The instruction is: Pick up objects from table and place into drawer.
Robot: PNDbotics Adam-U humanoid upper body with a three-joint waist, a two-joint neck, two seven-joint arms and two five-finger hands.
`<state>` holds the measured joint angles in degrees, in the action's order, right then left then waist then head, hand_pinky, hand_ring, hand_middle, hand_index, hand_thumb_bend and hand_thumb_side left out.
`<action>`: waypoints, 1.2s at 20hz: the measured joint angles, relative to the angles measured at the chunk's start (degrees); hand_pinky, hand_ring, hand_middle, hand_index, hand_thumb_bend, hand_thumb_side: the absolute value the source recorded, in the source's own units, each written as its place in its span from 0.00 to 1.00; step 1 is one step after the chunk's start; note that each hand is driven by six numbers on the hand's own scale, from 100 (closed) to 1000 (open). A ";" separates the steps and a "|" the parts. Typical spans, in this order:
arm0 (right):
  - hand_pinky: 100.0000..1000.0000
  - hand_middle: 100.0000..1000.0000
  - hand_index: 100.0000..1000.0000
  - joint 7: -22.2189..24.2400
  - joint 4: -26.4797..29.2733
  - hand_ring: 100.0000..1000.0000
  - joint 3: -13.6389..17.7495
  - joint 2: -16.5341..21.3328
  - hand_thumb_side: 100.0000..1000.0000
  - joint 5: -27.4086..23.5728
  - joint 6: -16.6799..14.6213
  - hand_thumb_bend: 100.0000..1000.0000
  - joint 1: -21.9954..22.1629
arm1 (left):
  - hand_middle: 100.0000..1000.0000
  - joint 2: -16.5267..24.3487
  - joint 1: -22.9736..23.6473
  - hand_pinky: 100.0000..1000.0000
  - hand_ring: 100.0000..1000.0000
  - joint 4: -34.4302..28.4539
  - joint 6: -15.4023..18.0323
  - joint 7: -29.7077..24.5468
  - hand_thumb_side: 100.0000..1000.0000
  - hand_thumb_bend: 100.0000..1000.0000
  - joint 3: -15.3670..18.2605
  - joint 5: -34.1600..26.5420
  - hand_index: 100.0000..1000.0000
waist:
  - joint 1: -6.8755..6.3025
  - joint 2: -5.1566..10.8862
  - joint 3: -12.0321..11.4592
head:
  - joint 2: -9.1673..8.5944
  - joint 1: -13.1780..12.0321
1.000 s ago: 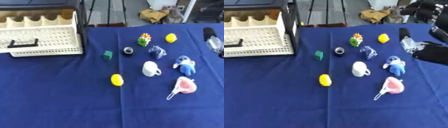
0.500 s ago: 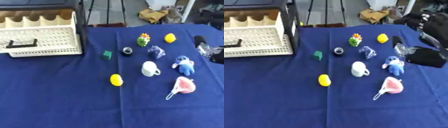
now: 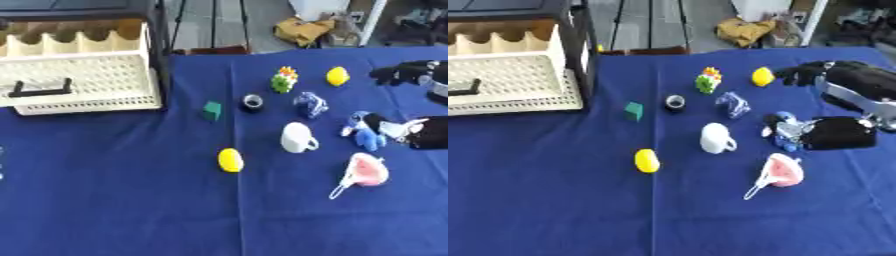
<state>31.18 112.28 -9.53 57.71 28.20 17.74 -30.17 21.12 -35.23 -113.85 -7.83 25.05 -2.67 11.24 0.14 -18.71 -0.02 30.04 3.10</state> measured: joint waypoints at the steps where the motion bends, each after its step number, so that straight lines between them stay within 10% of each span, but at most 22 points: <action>1: 0.88 0.86 1.00 0.23 -0.51 0.87 0.00 -0.10 0.69 -0.23 0.50 0.14 -0.15 | 0.74 -0.02 0.05 0.47 0.68 0.00 -0.11 -0.10 1.00 0.00 -0.01 -0.07 0.91 | 0.00 0.00 -0.03 | 0.00 0.00; 12: 0.90 0.92 1.00 -1.20 -10.56 0.95 -3.28 -3.12 0.86 7.05 6.69 0.33 -3.63 | 0.73 -1.28 0.67 0.44 0.67 0.00 -1.74 -0.89 1.00 0.00 -0.32 -0.30 0.88 | -0.04 -0.04 -0.14 | 0.00 0.03; 24: 0.87 0.91 1.00 1.98 -24.60 0.94 -5.49 -8.00 0.81 13.01 4.51 0.37 -7.79 | 0.73 -1.77 0.84 0.44 0.67 0.01 -2.44 -1.36 1.00 0.00 -0.60 -0.47 0.88 | -0.05 -0.15 -1.12 | -0.99 0.00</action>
<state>33.16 87.68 -15.02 49.71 41.20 22.25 -37.95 19.35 -34.38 -113.84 -10.28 23.69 -3.27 10.77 0.09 -18.86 -1.14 29.05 3.09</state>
